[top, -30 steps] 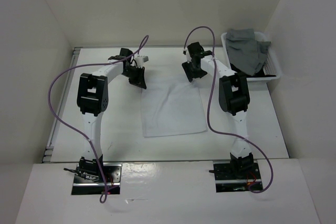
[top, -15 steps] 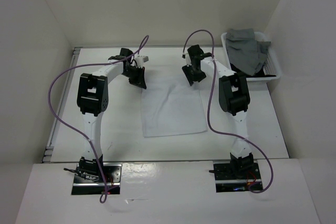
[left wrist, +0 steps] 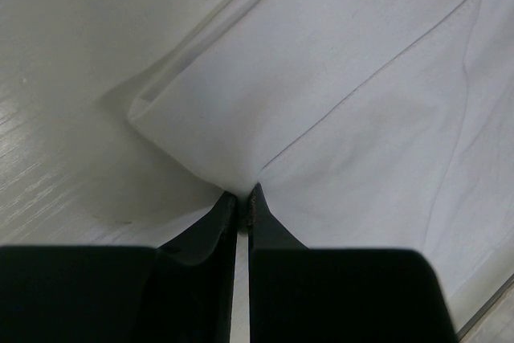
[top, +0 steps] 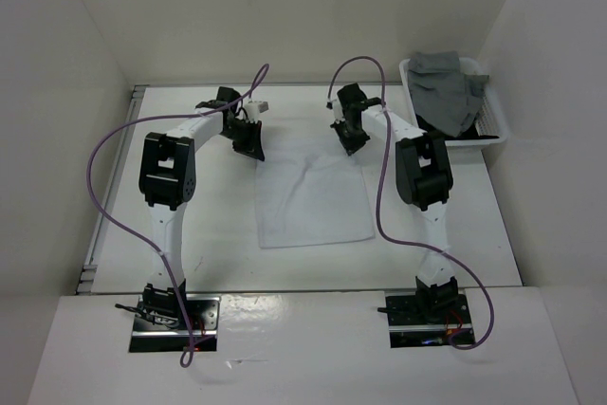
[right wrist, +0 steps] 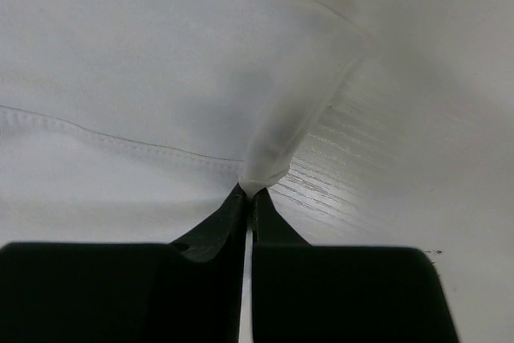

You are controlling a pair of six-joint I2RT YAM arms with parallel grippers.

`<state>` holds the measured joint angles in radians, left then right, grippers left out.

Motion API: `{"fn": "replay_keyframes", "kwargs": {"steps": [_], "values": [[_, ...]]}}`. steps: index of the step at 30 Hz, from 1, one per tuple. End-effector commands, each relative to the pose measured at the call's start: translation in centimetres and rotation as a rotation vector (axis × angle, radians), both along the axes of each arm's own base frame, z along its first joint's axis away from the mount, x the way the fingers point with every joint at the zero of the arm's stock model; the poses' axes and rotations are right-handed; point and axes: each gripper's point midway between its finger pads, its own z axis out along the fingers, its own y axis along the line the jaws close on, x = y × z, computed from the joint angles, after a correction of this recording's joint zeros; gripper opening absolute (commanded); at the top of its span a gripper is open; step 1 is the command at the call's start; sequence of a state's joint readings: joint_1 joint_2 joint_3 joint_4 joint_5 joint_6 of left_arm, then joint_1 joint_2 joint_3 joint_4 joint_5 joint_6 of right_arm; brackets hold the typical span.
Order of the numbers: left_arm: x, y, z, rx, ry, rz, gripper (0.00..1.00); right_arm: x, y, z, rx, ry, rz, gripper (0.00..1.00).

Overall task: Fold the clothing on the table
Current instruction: Flatten the skirt out

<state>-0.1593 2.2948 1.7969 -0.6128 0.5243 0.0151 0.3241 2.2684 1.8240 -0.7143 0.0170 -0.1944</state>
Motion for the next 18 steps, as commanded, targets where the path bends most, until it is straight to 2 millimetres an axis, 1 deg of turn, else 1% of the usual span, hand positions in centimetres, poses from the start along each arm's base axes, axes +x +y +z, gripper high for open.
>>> {"fn": "replay_keyframes", "kwargs": {"steps": [1, 2, 3, 4, 5, 7, 8, 10, 11, 12, 13, 14, 15, 16, 17, 18], "values": [[0.0, 1.5, -1.1, 0.072, 0.009, 0.027, 0.00, -0.3, -1.0, 0.6, -0.062, -0.021, -0.001, 0.00], [0.1, 2.0, -1.1, 0.072, 0.009, 0.036, 0.00, -0.2, -1.2, 0.6, -0.073, -0.024, -0.006, 0.00], [0.1, 2.0, -1.1, 0.072, 0.009, 0.036, 0.00, -0.2, -1.8, 0.2, -0.076, -0.015, -0.016, 0.00], [0.2, 2.4, -1.1, 0.072, 0.009, 0.045, 0.00, 0.0, -2.4, 0.2, -0.088, -0.019, -0.031, 0.00], [0.2, 2.4, -1.1, 0.074, 0.005, 0.038, 0.00, 0.1, -2.7, 0.2, -0.102, -0.023, -0.037, 0.00], [0.6, 2.5, -0.9, 0.081, -0.006, 0.041, 0.00, 0.4, -4.0, 0.3, -0.114, -0.025, -0.064, 0.00], [0.6, 2.5, -0.9, 0.081, -0.006, 0.041, 0.00, 0.4, -4.0, 0.3, -0.114, -0.025, -0.064, 0.00], [0.6, 2.5, -0.9, 0.081, -0.006, 0.041, 0.00, 0.9, -5.2, 0.4, -0.126, -0.036, -0.082, 0.00], [0.6, 2.5, -0.9, 0.081, -0.006, 0.041, 0.00, 0.9, -5.4, 0.4, -0.137, -0.040, -0.087, 0.00], [0.9, 2.6, -0.6, 0.088, -0.017, 0.045, 0.00, 1.1, -6.1, 0.4, -0.146, -0.041, -0.102, 0.00], [0.8, 2.6, -1.1, 0.090, -0.007, 0.045, 0.00, 1.2, -6.1, 0.3, -0.147, -0.041, -0.102, 0.00], [1.1, 2.6, -0.9, 0.088, -0.016, 0.045, 0.00, 1.3, -6.2, 0.3, -0.155, -0.044, -0.106, 0.02], [0.9, 2.6, -0.9, 0.090, -0.007, 0.045, 0.00, 1.5, -6.1, 0.6, -0.152, -0.052, -0.107, 0.10], [1.2, 2.6, -0.5, 0.088, -0.019, 0.045, 0.00, 1.5, -6.1, 0.6, -0.148, -0.052, -0.115, 0.19], [1.1, 2.6, -1.0, 0.089, -0.009, 0.045, 0.00, 1.9, -6.0, 1.0, -0.144, -0.064, -0.116, 0.29], [1.5, 2.6, -0.7, 0.087, -0.020, 0.046, 0.00, 2.3, -5.9, 1.5, -0.140, -0.078, -0.117, 0.46]]}}
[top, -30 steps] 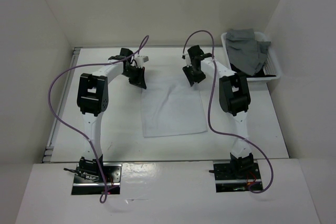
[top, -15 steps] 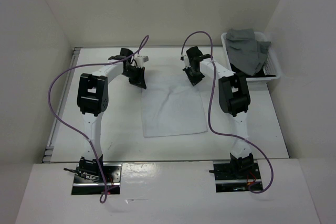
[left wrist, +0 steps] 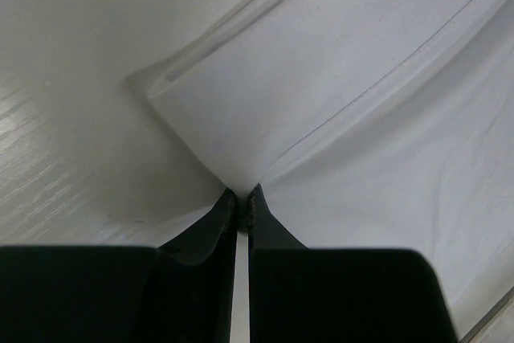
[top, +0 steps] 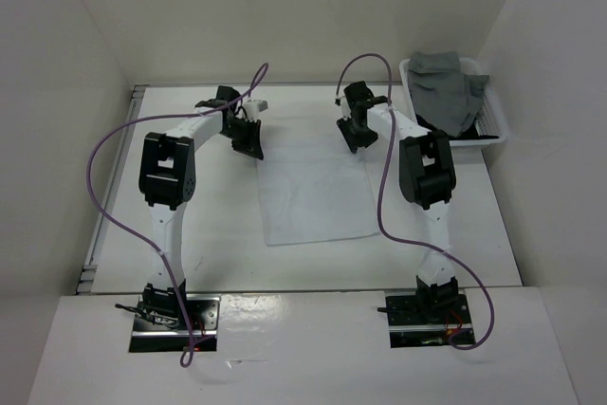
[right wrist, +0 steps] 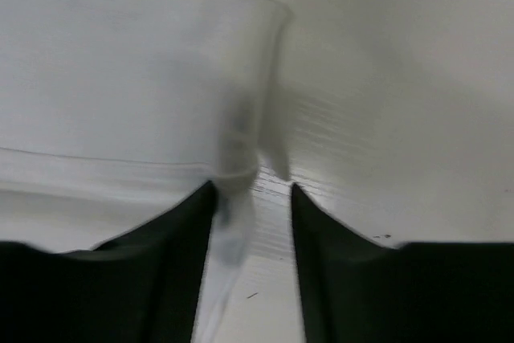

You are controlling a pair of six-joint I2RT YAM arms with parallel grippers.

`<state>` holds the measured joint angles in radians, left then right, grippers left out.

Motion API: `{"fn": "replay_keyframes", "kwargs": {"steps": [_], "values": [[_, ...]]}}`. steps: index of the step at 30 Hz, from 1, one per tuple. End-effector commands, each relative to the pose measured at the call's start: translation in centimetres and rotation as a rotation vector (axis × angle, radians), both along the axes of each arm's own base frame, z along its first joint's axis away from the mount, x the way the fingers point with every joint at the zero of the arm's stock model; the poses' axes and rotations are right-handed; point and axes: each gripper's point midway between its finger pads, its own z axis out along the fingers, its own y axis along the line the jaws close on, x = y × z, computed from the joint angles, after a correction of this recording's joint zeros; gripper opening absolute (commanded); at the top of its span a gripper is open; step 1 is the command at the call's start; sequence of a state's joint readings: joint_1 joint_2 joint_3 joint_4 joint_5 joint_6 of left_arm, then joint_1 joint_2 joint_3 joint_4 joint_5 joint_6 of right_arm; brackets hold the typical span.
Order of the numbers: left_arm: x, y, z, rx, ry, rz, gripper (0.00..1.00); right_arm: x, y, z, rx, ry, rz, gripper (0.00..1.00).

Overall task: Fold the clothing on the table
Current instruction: Flatten the skirt out

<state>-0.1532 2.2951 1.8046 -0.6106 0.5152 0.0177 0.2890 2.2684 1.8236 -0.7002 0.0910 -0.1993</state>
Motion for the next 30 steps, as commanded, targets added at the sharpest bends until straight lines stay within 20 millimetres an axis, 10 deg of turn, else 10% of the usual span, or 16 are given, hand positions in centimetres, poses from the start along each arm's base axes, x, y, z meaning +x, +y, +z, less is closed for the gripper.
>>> {"fn": "replay_keyframes", "kwargs": {"steps": [1, 13, 30], "values": [[1.3, 2.3, -0.5, 0.090, -0.014, 0.043, 0.02, 1.1, -3.0, 1.5, -0.073, -0.043, -0.066, 0.54], [7.3, 4.5, 4.8, 0.140, -0.210, 0.103, 0.69, 2.6, -1.2, 5.5, 0.022, -0.100, -0.061, 0.67], [4.8, 1.5, 2.8, 0.014, -0.103, 0.110, 0.75, 2.6, 2.7, 4.8, 0.132, -0.050, 0.007, 0.64]]}}
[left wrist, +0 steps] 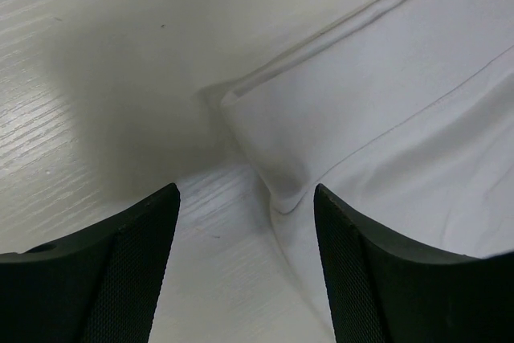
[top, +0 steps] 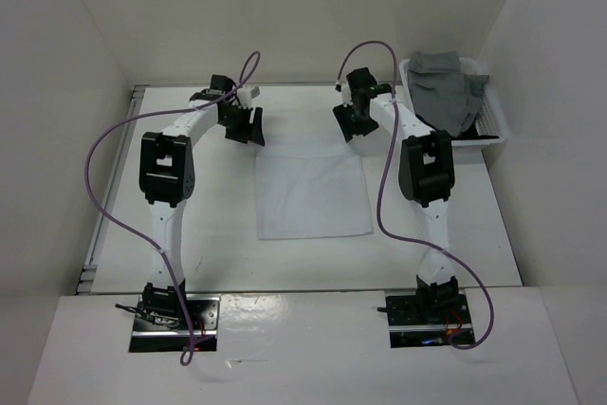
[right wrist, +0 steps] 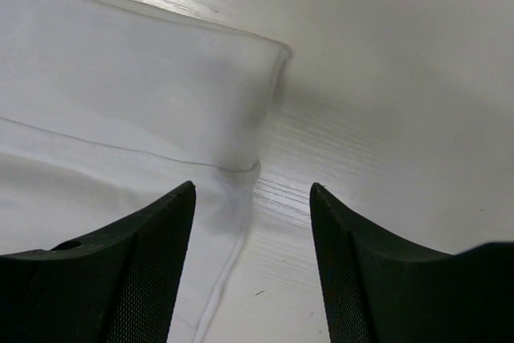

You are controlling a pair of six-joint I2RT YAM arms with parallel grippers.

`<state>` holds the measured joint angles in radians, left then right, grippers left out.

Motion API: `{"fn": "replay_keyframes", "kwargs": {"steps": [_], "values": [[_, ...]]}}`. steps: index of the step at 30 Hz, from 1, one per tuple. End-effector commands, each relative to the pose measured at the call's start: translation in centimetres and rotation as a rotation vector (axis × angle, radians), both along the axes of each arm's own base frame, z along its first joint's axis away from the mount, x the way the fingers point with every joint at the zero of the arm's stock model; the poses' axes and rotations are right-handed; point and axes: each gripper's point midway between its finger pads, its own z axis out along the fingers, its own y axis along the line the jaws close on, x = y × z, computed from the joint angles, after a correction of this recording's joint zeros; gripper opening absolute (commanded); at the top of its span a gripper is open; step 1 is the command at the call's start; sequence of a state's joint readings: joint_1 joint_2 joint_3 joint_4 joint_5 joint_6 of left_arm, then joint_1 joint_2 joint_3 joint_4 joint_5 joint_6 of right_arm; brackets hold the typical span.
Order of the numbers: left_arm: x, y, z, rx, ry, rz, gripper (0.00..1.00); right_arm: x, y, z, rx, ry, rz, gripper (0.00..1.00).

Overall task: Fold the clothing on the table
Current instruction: Flatten the skirt out, then fold the skirt

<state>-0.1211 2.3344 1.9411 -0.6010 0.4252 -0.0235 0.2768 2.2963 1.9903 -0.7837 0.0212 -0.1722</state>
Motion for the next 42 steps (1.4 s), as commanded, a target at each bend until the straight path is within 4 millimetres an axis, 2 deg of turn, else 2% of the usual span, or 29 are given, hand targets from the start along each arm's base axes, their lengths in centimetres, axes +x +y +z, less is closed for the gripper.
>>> {"fn": "replay_keyframes", "kwargs": {"steps": [1, 3, 4, 5, 6, 7, 9, 10, 13, 15, 16, 18, 19, 21, 22, 23, 24, 25, 27, 32, 33, 37, 39, 41, 42], "values": [[0.2, -0.8, 0.7, -0.037, 0.000, 0.004, 0.74, 0.4, 1.5, 1.5, 0.053, -0.014, 0.018, 0.64], [0.6, -0.9, 1.0, -0.038, -0.006, 0.004, 0.74, 0.3, 1.6, 2.3, 0.065, -0.023, 0.023, 0.64], [0.5, -0.9, 0.4, -0.036, 0.006, 0.004, 0.74, -0.3, 2.0, 1.8, 0.061, -0.007, 0.032, 0.64], [0.8, -0.9, 0.8, -0.037, -0.006, 0.004, 0.74, -0.3, 2.0, 2.0, 0.063, -0.015, 0.032, 0.64], [1.1, -0.9, 0.7, -0.038, -0.009, 0.004, 0.74, -0.8, 1.8, 1.3, 0.057, 0.005, 0.032, 0.64], [1.0, -0.9, 0.2, -0.037, 0.002, 0.004, 0.74, -0.5, 1.9, 1.4, 0.057, -0.009, 0.040, 0.64], [1.4, -1.2, 0.4, -0.051, -0.002, 0.006, 0.73, -0.5, 1.7, 1.0, 0.048, -0.009, 0.036, 0.63], [1.3, -1.2, -0.2, -0.050, 0.008, 0.007, 0.73, -0.6, 1.7, 0.3, 0.045, 0.004, 0.035, 0.63], [1.1, -1.8, -0.4, -0.058, 0.019, -0.008, 0.70, 0.4, 2.0, -0.2, 0.046, -0.001, 0.035, 0.63], [1.3, -1.9, -0.5, -0.061, 0.024, -0.001, 0.67, 1.0, 2.3, 0.3, 0.057, -0.008, 0.040, 0.61], [1.2, -2.0, -0.5, -0.069, 0.025, -0.005, 0.65, 1.7, 2.6, 0.9, 0.063, -0.031, 0.041, 0.61], [1.1, -2.0, -1.0, -0.068, 0.034, -0.005, 0.59, 1.7, 2.7, 0.2, 0.065, -0.009, 0.044, 0.61], [1.1, -2.1, -0.9, -0.076, 0.036, -0.009, 0.55, 2.5, 3.0, 0.8, 0.072, -0.032, 0.045, 0.61], [0.8, -2.6, -1.4, -0.074, 0.047, -0.018, 0.55, 2.5, 3.2, 0.2, 0.076, -0.013, 0.050, 0.61], [0.6, -2.6, -1.5, -0.073, 0.056, -0.018, 0.54, 3.0, 3.5, 0.7, 0.091, -0.030, 0.056, 0.61], [0.6, -2.6, -2.0, -0.072, 0.065, -0.017, 0.52, 3.0, 3.5, 0.0, 0.086, -0.012, 0.055, 0.61], [0.8, -2.6, -1.7, -0.073, 0.054, -0.018, 0.50, 2.9, 3.6, -0.1, 0.091, -0.002, 0.059, 0.61], [0.8, -2.6, -1.6, -0.073, 0.054, -0.018, 0.50, 3.6, 3.2, 0.9, 0.099, -0.029, 0.050, 0.61], [0.7, -2.6, -2.1, -0.072, 0.063, -0.017, 0.49, 3.4, 3.3, 0.0, 0.100, -0.004, 0.053, 0.61], [1.2, -2.7, -1.7, -0.073, 0.053, -0.018, 0.49, 4.0, 2.4, 0.5, 0.111, -0.016, 0.037, 0.61], [1.1, -2.6, -2.3, -0.072, 0.065, -0.017, 0.49, 4.0, 2.4, 0.5, 0.111, -0.016, 0.037, 0.61], [1.2, -2.8, -2.7, -0.080, 0.074, -0.022, 0.49, 4.1, 2.0, 0.5, 0.119, -0.014, 0.030, 0.61], [1.6, -2.9, -2.3, -0.082, 0.060, -0.023, 0.46, 4.0, 1.9, 0.2, 0.117, -0.005, 0.030, 0.61], [1.6, -2.9, -2.9, -0.080, 0.074, -0.022, 0.46, 4.0, 1.9, 0.2, 0.117, -0.005, 0.030, 0.61], [1.8, -3.0, -2.5, -0.089, 0.063, -0.027, 0.43, 4.0, 1.9, 0.2, 0.117, -0.005, 0.030, 0.61]]}}
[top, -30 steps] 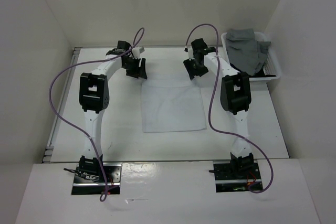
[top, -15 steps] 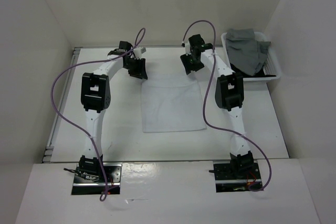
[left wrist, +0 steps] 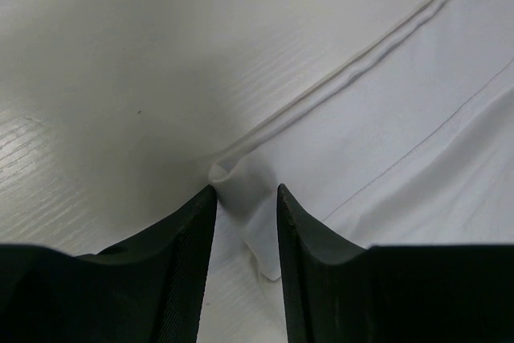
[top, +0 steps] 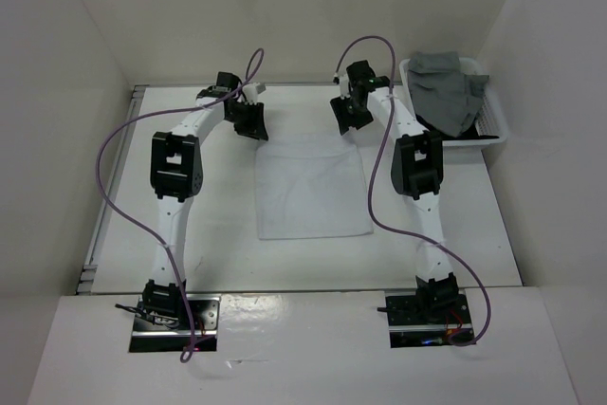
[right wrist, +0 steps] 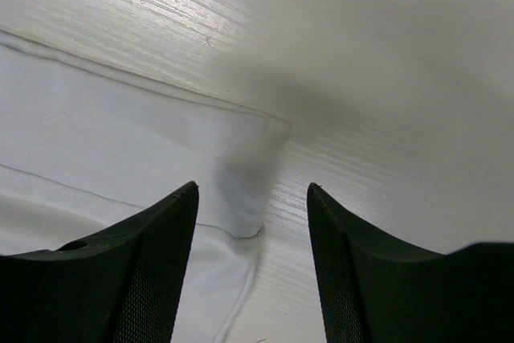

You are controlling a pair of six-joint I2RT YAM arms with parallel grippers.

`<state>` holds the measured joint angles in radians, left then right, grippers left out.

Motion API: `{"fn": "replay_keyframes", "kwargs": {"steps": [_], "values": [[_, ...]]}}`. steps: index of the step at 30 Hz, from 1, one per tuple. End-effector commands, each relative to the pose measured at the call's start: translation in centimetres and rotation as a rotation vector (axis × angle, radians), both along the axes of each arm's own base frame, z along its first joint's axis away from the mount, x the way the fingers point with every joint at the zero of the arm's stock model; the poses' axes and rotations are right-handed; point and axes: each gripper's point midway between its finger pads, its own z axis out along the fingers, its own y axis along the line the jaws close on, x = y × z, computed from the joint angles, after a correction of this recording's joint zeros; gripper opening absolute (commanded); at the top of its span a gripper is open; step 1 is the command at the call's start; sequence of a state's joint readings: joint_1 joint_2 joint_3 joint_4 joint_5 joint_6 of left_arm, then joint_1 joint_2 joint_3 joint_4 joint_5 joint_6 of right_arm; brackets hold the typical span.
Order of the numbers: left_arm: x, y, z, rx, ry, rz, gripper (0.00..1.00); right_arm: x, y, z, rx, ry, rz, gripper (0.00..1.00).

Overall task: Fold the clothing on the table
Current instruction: Fold the skirt

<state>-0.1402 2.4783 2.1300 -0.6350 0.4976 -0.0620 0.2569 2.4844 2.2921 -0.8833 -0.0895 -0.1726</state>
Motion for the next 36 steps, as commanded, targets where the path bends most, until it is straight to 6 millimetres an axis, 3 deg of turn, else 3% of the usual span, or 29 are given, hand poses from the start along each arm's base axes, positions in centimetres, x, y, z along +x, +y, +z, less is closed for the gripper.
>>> {"fn": "replay_keyframes", "kwargs": {"steps": [1, 9, 15, 16, 21, 26, 32, 36], "values": [[-0.3, -0.4, -1.5, -0.008, 0.040, -0.010, 0.43, 0.6, 0.1, 0.8, 0.019, -0.017, -0.004, 0.61], [-0.2, -0.4, -1.9, -0.003, 0.046, -0.017, 0.25, 0.4, 0.0, 0.5, 0.017, -0.008, -0.004, 0.61], [-0.5, -0.3, -2.5, -0.001, 0.064, -0.017, 0.09, 0.1, 0.2, -1.3, 0.020, 0.028, 0.002, 0.60], [-0.5, -0.3, -2.5, 0.002, 0.059, -0.024, 0.09, 0.5, -0.1, -0.8, 0.035, 0.017, -0.001, 0.60], [-0.5, -0.2, -2.2, 0.011, 0.058, -0.020, 0.09, 0.8, -0.7, -2.5, 0.069, 0.064, 0.001, 0.59], [-1.2, 0.0, -2.1, 0.018, 0.061, -0.034, 0.08, 1.7, -1.0, -2.1, 0.104, 0.056, 0.010, 0.57], [-1.9, 0.3, -1.8, 0.030, 0.061, -0.037, 0.08, 1.0, -0.9, -3.2, 0.134, 0.099, 0.029, 0.48], [-2.1, 1.2, -2.1, 0.053, 0.065, -0.025, 0.08, 0.1, -0.7, -3.6, 0.149, 0.129, 0.036, 0.48]]}}
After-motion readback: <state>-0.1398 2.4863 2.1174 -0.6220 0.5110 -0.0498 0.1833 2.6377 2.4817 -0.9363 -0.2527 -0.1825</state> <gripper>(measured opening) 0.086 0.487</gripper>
